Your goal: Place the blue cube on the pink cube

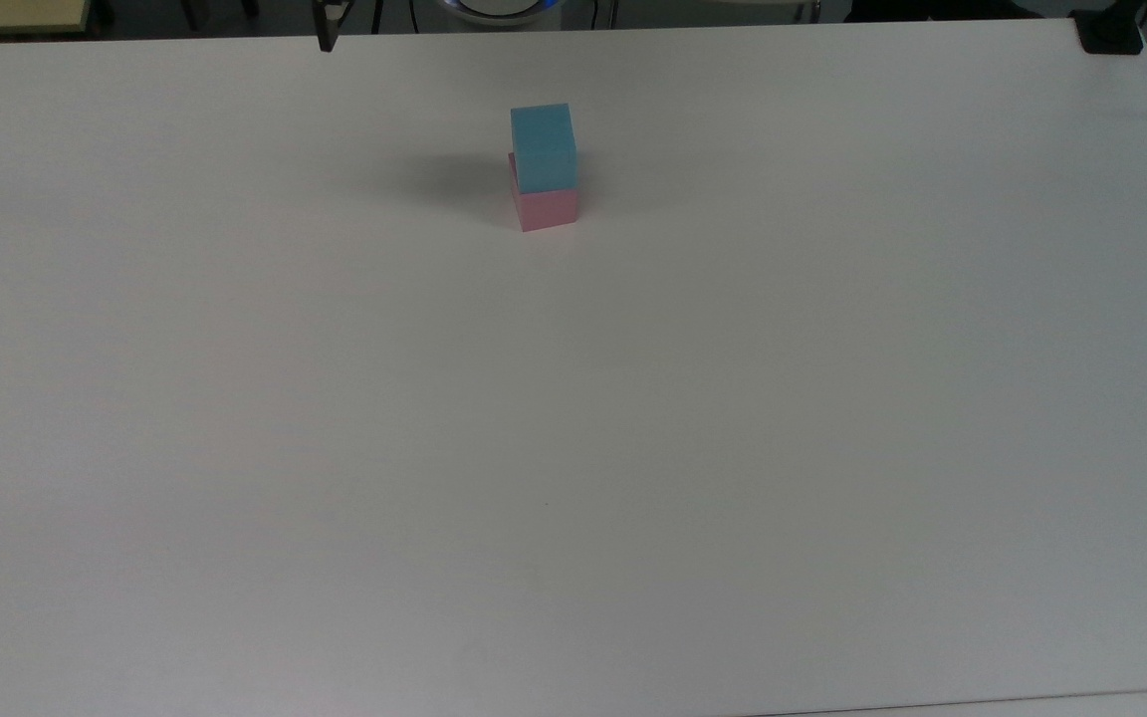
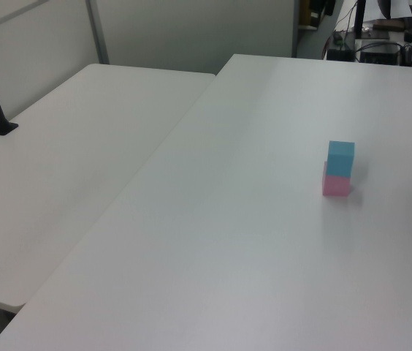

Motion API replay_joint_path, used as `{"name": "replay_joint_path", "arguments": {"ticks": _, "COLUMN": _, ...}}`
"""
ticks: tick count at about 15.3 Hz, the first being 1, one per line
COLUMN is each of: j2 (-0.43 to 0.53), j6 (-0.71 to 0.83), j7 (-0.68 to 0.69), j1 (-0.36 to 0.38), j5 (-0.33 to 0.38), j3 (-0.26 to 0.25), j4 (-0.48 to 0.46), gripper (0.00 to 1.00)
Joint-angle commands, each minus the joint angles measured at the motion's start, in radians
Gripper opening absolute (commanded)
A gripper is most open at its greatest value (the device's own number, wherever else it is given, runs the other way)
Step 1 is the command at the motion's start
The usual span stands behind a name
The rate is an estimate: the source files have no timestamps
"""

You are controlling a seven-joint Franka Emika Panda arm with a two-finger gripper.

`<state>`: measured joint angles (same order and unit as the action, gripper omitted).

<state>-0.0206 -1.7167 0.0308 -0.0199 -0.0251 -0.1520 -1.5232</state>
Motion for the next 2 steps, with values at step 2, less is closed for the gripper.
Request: {"name": "replay_joint_path", "arguments": {"ticks": 2, "j2": -0.024, "j6": -0.021, "j7": -0.019, "j1": 0.028, "j5": -0.012, "j3": -0.015, "j4": 0.008, "gripper": 1.0}}
